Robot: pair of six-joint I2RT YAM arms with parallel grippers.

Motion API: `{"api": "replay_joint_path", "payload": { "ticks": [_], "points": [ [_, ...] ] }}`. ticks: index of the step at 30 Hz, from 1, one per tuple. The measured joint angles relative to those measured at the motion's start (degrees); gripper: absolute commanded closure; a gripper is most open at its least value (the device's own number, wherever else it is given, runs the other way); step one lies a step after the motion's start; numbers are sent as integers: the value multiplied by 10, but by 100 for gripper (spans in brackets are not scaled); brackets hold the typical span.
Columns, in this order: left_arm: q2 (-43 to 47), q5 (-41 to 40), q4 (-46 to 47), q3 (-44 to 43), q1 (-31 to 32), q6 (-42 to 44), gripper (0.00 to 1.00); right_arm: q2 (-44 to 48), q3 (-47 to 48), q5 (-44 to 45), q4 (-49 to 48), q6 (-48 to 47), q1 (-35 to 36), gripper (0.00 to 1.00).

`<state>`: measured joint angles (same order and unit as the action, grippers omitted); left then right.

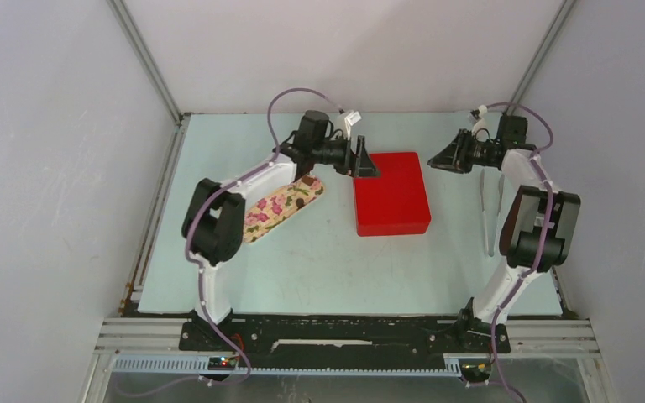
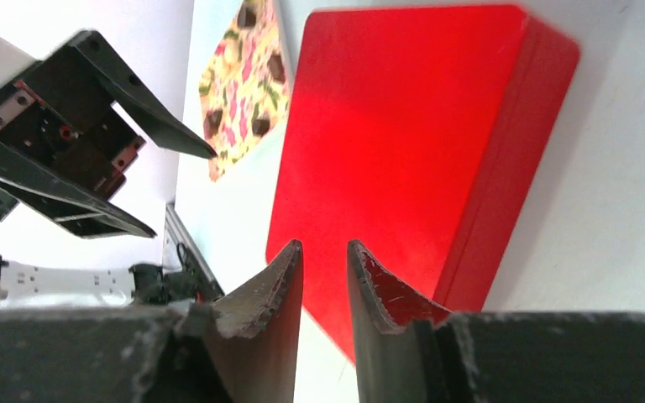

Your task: Pack the chocolate

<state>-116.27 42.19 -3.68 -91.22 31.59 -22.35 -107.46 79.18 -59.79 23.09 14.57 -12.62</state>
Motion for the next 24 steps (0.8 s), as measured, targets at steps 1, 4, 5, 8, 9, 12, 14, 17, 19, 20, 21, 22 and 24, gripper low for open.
{"api": "replay_joint_path", "payload": {
  "ticks": [1, 4, 5, 8, 9, 12, 14, 17, 19, 20, 21, 22, 24],
  "points": [
    [17, 9, 4, 15, 0, 1, 21, 16, -5, -5, 27, -28, -2, 72],
    [55, 33, 13, 58, 6, 11, 22, 30, -17, -18, 107, -108, 2, 72],
    [59, 37, 18, 70, 9, 15, 22, 25, -25, -22, 134, -135, 2, 73],
    [51, 49, 31, 112, 27, 11, 23, -12, -46, -31, 202, -187, 7, 75],
    [41, 52, 35, 118, 32, 6, 23, -33, -53, -32, 218, -196, 7, 75],
    [-5, 60, 47, 121, 44, -12, 23, -82, -63, -56, 247, -191, 7, 75],
    [-26, 88, 73, 118, 47, -31, 23, -89, -63, -64, 256, -190, 5, 75],
    [-27, 91, 75, 115, 47, -32, 23, -89, -63, -64, 261, -191, 4, 75],
    [-28, 93, 73, 113, 47, -32, 23, -89, -63, -64, 263, -192, 2, 74],
    [-28, 92, 67, 109, 46, -31, 23, -89, -63, -66, 263, -193, 1, 74],
    [-28, 91, 56, 103, 46, -26, 22, -88, -63, -68, 263, -193, 0, 74],
    [-28, 88, 40, 93, 45, -19, 22, -85, -63, -68, 262, -195, -3, 74],
    [-28, 79, 12, 75, 44, -2, 22, -76, -63, -60, 255, -196, -7, 74]
  ]
}}
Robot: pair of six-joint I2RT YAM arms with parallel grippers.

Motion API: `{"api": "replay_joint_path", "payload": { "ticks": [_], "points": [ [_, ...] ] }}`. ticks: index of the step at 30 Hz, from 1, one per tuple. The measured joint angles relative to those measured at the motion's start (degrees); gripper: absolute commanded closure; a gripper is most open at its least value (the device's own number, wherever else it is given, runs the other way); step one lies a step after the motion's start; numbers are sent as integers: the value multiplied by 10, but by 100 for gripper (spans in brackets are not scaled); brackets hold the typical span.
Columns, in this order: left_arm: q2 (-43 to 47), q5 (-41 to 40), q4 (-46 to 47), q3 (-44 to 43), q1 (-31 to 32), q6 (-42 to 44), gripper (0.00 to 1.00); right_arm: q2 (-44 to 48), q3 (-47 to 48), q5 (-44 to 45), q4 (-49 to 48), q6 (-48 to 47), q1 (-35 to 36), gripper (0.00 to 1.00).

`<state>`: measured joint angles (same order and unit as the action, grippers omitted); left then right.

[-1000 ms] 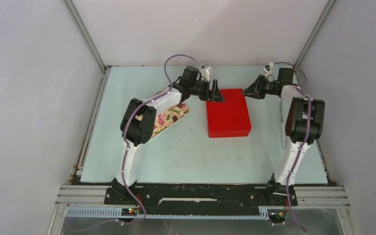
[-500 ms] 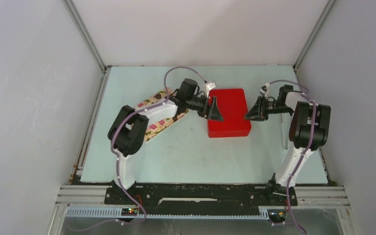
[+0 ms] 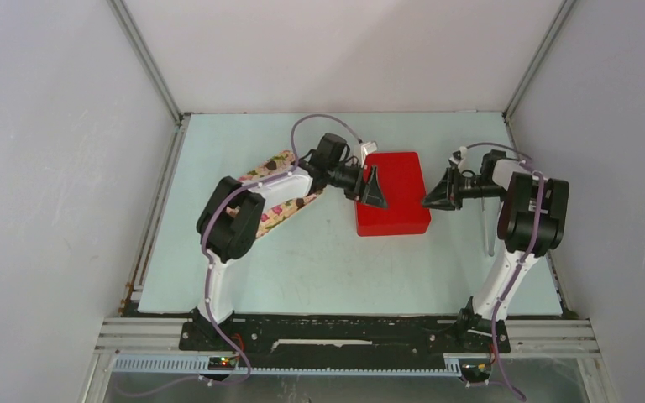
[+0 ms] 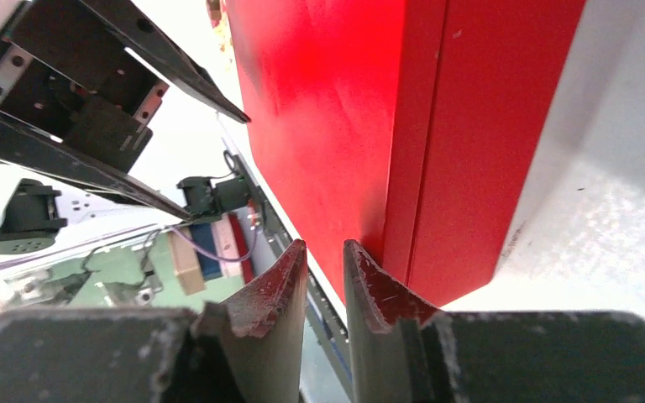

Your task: Pack the chocolate

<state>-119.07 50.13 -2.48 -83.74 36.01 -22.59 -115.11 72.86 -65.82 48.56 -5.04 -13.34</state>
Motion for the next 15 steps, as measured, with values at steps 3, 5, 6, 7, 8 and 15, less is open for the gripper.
{"api": "replay_joint_path", "payload": {
  "ticks": [3, 5, 6, 7, 8, 15],
  "points": [
    [0, -16, -25, -37, -10, 17, 22, 18, 9, 14, -19, 4, -4, 74],
    [0, -29, -26, -59, -23, 20, 22, 28, 32, 17, -39, 15, -4, 74],
    [0, -36, -23, -67, -30, 20, 21, 31, 47, 17, -53, 23, -3, 74],
    [0, -42, -17, -75, -38, 19, 21, 33, 63, 17, -69, 34, -1, 74],
    [0, -49, -13, -81, -46, 17, 20, 33, 77, 17, -83, 43, 1, 74],
    [-70, -36, 57, -169, -84, -43, 16, -38, 215, 11, -214, 159, 26, 73]
  ]
}}
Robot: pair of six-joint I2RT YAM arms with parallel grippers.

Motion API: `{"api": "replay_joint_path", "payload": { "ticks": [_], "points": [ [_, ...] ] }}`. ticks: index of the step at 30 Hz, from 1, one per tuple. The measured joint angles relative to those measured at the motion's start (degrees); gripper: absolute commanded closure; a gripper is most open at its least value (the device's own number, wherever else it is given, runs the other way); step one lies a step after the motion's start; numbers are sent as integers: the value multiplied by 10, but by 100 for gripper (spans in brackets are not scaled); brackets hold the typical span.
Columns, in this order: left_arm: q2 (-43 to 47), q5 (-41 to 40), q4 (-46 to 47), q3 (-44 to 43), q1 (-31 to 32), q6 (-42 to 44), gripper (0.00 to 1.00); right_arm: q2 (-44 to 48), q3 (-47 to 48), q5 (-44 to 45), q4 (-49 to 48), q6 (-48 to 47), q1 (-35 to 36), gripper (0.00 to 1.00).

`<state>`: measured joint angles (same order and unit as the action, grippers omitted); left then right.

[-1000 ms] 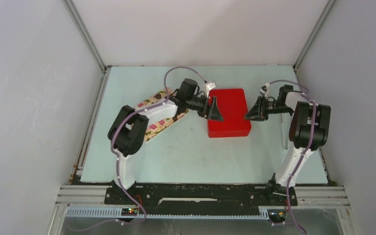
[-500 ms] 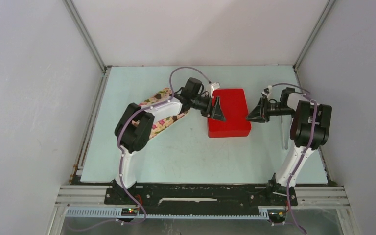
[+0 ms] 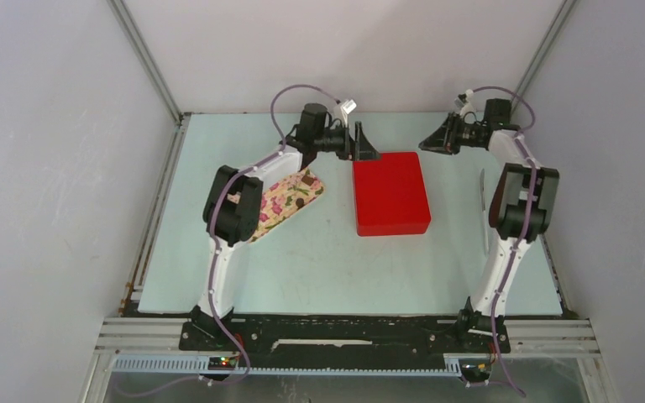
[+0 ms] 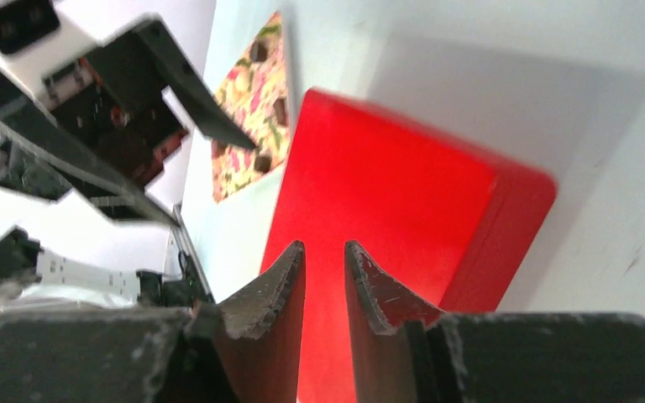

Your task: Pack the chocolate

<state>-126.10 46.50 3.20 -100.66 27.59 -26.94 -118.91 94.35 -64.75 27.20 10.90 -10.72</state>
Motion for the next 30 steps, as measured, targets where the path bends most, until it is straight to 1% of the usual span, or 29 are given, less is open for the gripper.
{"api": "replay_joint_path", "payload": {
  "ticks": [3, 4, 5, 6, 12, 17, 19, 21, 23, 26, 30],
  "points": [
    [-47, 6, 31, 0, 3, -35, 17, -95, 71, 17, -13, 31, 16, 74],
    [-60, 6, 36, 9, 6, -46, 17, -126, 80, 26, -16, 38, 21, 74],
    [-72, 22, 57, 19, 7, -65, 17, -151, 75, 17, -16, 58, 26, 74],
    [-73, 22, 66, 19, 8, -69, 17, -167, 71, -25, -12, 83, 27, 74],
    [-72, 21, 77, 23, 10, -85, 19, -156, 56, -23, -10, 96, 31, 74],
    [-56, 14, 41, 23, 10, -70, 20, -91, -16, 4, 3, 68, 25, 74],
    [-31, 12, 24, 35, 10, -57, 20, -44, -63, 10, 20, 50, 20, 75],
    [13, 11, 17, 66, 10, -43, 20, 2, -99, 10, 38, 30, 16, 75],
    [71, 15, 21, 108, 10, -35, 20, 51, -131, 6, 72, -4, 11, 75],
    [143, 36, 44, 154, 11, -38, 21, 100, -155, 0, 120, -50, 7, 75],
    [183, 70, 81, 190, 17, -47, 21, 135, -184, -6, 185, -115, 1, 76]
  ]
}}
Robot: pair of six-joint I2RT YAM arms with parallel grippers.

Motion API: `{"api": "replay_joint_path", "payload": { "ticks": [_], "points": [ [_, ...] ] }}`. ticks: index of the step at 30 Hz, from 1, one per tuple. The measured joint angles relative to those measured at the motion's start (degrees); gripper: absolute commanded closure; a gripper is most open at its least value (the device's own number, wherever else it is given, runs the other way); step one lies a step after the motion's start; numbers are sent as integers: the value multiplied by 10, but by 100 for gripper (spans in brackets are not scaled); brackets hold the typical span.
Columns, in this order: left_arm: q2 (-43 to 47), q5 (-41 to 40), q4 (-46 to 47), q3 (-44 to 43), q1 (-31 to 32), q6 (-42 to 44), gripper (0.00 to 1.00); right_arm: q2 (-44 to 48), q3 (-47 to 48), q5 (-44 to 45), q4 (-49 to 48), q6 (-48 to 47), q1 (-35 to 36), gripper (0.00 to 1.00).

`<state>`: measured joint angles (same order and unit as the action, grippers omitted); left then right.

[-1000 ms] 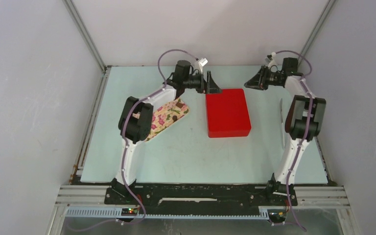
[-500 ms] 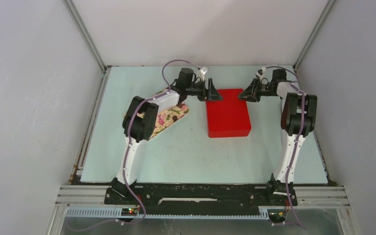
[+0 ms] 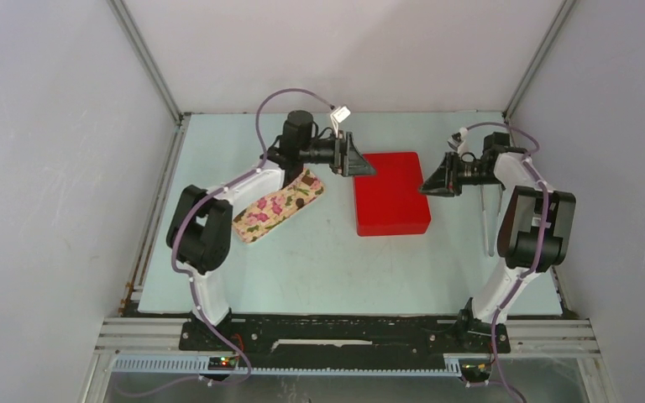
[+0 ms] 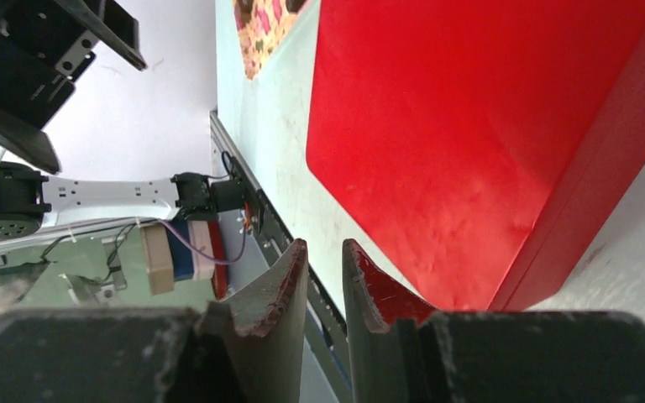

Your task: Pack the chocolate

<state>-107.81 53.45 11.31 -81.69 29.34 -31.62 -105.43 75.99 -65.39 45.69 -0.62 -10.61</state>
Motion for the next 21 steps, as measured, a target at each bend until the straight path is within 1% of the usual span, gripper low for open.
{"api": "replay_joint_path", "payload": {
  "ticks": [2, 4, 7, 8, 9, 10, 16, 21],
  "points": [
    [1, 8, 5, 19, 7, 0, 22, 2, -12, 3, 25, -23, -3, 75],
    [-2, 9, 1, 41, 16, 1, 23, -3, -36, 14, 30, -33, -5, 76],
    [-20, 9, -6, 53, 28, 0, 23, -59, -56, 26, 40, -35, -8, 76],
    [-26, 9, -9, 53, 31, -1, 23, -94, -55, 14, 45, -30, -10, 76],
    [-31, 9, -11, 53, 34, -1, 23, -121, -53, -22, 60, -23, -13, 76],
    [-33, 9, -16, 53, 36, 0, 23, -133, -50, -43, 71, -24, -17, 76],
    [-33, 6, -55, 53, 37, 35, 22, -116, -48, -25, 79, -41, -29, 75],
    [-31, -19, -146, 42, 31, 99, 20, -35, -49, 5, 88, -84, -37, 68]
  ]
}}
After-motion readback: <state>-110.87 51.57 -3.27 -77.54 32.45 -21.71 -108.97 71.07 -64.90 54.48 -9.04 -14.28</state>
